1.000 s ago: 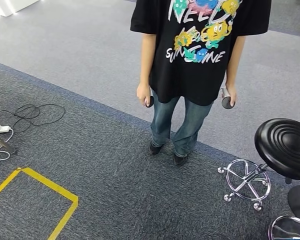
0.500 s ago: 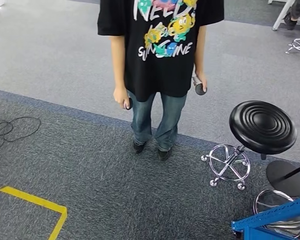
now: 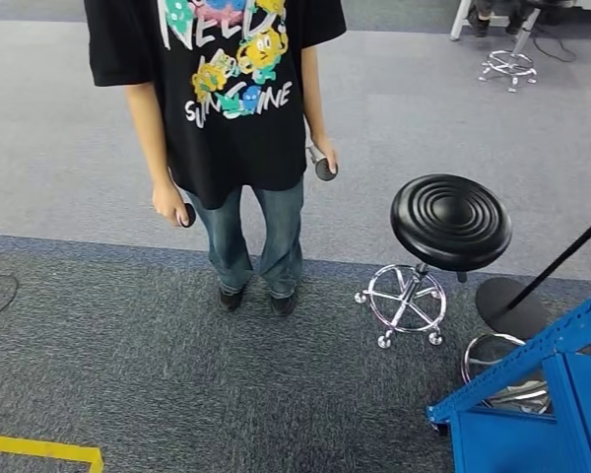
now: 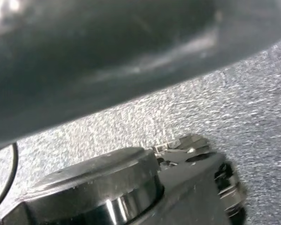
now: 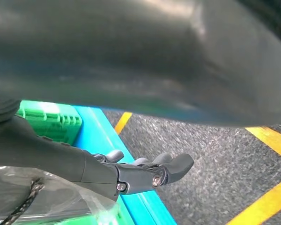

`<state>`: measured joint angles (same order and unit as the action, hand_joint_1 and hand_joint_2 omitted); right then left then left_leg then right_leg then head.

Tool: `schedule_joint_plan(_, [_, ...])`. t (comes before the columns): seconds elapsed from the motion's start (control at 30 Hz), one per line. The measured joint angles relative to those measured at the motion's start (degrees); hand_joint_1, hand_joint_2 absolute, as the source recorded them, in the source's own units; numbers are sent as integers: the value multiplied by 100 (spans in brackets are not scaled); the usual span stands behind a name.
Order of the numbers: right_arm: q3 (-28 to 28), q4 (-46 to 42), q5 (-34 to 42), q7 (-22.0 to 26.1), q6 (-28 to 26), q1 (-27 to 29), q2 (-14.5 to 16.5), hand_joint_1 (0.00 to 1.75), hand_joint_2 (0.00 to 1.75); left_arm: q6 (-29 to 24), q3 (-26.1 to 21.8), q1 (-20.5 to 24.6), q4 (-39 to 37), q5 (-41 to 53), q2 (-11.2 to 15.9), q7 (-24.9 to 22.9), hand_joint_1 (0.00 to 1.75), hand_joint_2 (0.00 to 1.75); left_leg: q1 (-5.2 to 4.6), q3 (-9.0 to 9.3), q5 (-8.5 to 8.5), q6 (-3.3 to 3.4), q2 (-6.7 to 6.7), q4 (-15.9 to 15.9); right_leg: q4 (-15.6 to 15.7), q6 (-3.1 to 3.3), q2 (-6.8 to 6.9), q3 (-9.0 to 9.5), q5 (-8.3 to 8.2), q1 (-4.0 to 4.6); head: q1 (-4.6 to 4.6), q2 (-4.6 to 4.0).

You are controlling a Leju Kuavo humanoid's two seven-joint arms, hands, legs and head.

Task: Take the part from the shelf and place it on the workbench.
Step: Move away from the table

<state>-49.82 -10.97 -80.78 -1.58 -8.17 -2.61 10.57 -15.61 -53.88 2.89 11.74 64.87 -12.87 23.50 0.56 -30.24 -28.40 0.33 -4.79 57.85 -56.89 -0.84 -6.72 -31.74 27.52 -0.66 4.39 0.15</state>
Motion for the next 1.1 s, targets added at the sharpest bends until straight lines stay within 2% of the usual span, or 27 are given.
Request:
schedule_joint_plan(0.07, [13,0,10,10,-7,14,1,0,0,-2,-22,2,1,-4,-1,-6,0,0,-9,12,-8,24,62,-62,10,-82,-120,-70,-33,-23,-2,0])
schedule_joint_plan(0.1, [15,0,15,13,-8,33,1,0,0,-3,-27,6,1,-3,-3,-7,0,0,-5,22,12,54,133,-95,-8,-111,-85,-105,-25,-27,1,0])
schedule_joint_plan(0.17, [16,0,22,14,-2,49,1,0,0,-4,-32,12,1,-1,-15,-7,0,0,12,48,53,120,294,-170,-317,-148,201,-292,160,-11,32,0])
schedule_joint_plan(0.2, [17,0,24,13,2,44,1,0,0,-3,-33,8,1,0,-20,-7,0,0,9,52,61,140,382,-186,-639,-159,398,-449,332,-7,48,0])
schedule_joint_plan(0.23, [19,0,25,10,7,33,1,0,0,-2,-35,-4,0,2,-23,-7,0,0,4,48,61,151,471,-189,-1037,-180,527,-647,522,-7,62,0])
schedule_joint_plan(0.27, [20,0,25,3,12,28,1,0,0,0,-37,-18,0,7,-22,-7,0,0,-1,45,58,152,569,-187,-1402,-203,592,-822,663,-13,66,0])
schedule_joint_plan(0.3, [20,0,25,-12,15,29,1,0,0,6,-38,-26,0,17,-22,-6,0,0,-4,45,54,150,663,-185,-1613,-225,627,-915,710,-24,65,0])
schedule_joint_plan(0.33, [20,0,25,-30,18,36,0,0,0,14,-39,-27,0,27,-23,-4,0,0,-4,46,49,144,749,-182,-1623,-243,656,-903,658,-36,65,0])
schedule_joint_plan(0.37, [20,-1,25,-47,19,46,-2,0,0,28,-39,-23,0,37,-26,0,0,0,-1,52,41,131,824,-177,-1366,-254,704,-747,501,-48,67,0])
schedule_joint_plan(0.43, [21,-3,24,-63,17,50,-4,0,0,62,-39,-12,0,45,-32,8,0,0,-11,66,4,78,941,-150,-530,-257,943,-260,179,-51,72,0])
schedule_joint_plan(0.47, [22,-4,22,-61,16,41,-4,0,0,75,-39,-11,0,49,-33,10,0,0,-23,73,-18,42,991,-131,-203,-237,1044,-64,87,-46,64,0])
schedule_joint_plan(0.5, [23,-4,22,-57,16,31,-3,0,0,82,-39,-8,0,53,-34,11,0,0,-37,82,-34,6,1038,-116,-45,-208,1102,29,63,-35,52,0])
schedule_joint_plan(0.57, [27,-3,23,-43,14,29,-2,0,0,84,-39,2,0,69,-37,11,0,0,-39,108,-47,-57,1136,-113,-12,-133,1015,18,61,-17,27,0])
schedule_joint_plan(0.6, [28,-3,26,-37,10,38,-3,0,0,84,-39,11,0,79,-39,11,0,0,-23,121,-69,-95,1125,-101,-8,-97,954,7,52,-17,23,0])
schedule_joint_plan(0.63, [28,-3,31,-32,3,46,-3,0,0,84,-39,16,0,88,-41,11,0,0,-4,109,-134,-128,1039,-44,-1,-61,898,4,38,-20,19,0])
schedule_joint_plan(0.7, [29,-4,39,-21,-11,42,-4,0,0,84,-39,12,0,98,-44,11,0,0,19,-89,-476,-165,728,459,13,8,769,14,7,-28,3,0])
schedule_joint_plan(0.73, [29,-4,41,-16,-15,33,-4,0,0,84,-39,3,0,99,-44,10,0,0,19,-270,-690,-160,605,870,12,30,698,6,-3,-18,-2,0])
schedule_joint_plan(0.77, [29,-4,42,-13,-16,27,-4,0,0,84,-39,-8,0,99,-42,10,0,0,15,-461,-868,-151,542,1293,11,44,617,-1,-7,-5,-3,0])
schedule_joint_plan(0.8, [29,-4,42,-12,-16,29,-4,0,0,84,-39,-17,0,99,-40,10,0,0,9,-595,-929,-136,520,1566,10,52,533,-2,-10,9,-3,0])
schedule_joint_plan(0.83, [30,-4,42,-12,-17,37,-4,0,0,84,-39,-24,0,99,-38,10,0,0,4,-639,-866,-113,507,1624,9,55,447,3,-12,21,-3,0])
schedule_joint_plan(0.87, [31,-4,42,-12,-20,46,-4,0,0,83,-39,-26,0,99,-36,10,0,0,-3,-578,-689,-83,484,1445,7,56,361,12,-13,31,-2,0])
schedule_joint_plan(0.9, [31,-4,42,-13,-24,51,-3,0,0,82,-39,-26,0,99,-34,10,0,0,-9,-428,-440,-48,417,1074,6,56,276,24,-13,38,-2,0])
schedule_joint_plan(0.93, [31,-3,42,-13,-28,52,-2,0,0,80,-39,-24,0,99,-31,10,0,0,-11,-261,-225,-9,267,665,3,53,205,27,-14,40,0,0])
schedule_joint_plan(0.97, [31,-3,42,-16,-30,43,-1,0,0,79,-39,-23,0,100,-29,10,0,0,-10,-121,-82,22,123,307,-8,43,133,16,-16,43,2,0])
schedule_joint_plan(1.0, [31,-2,41,-18,-31,34,1,0,0,78,-39,-19,1,102,-27,10,0,0,-12,-38,-17,41,7,83,-16,22,69,-11,-25,37,2,0])
schedule_joint_plan(1.03, [32,-1,40,-20,-31,28,1,0,0,77,-39,-16,1,106,-25,10,0,0,-18,-14,-20,54,-54,-4,-20,-7,10,-46,-38,25,3,0])
schedule_joint_plan(1.1, [34,-1,38,-17,-32,40,1,0,0,76,-39,-9,1,125,-26,9,0,0,-21,-2,-2,84,50,-72,-14,-77,-89,-120,-64,0,4,0])
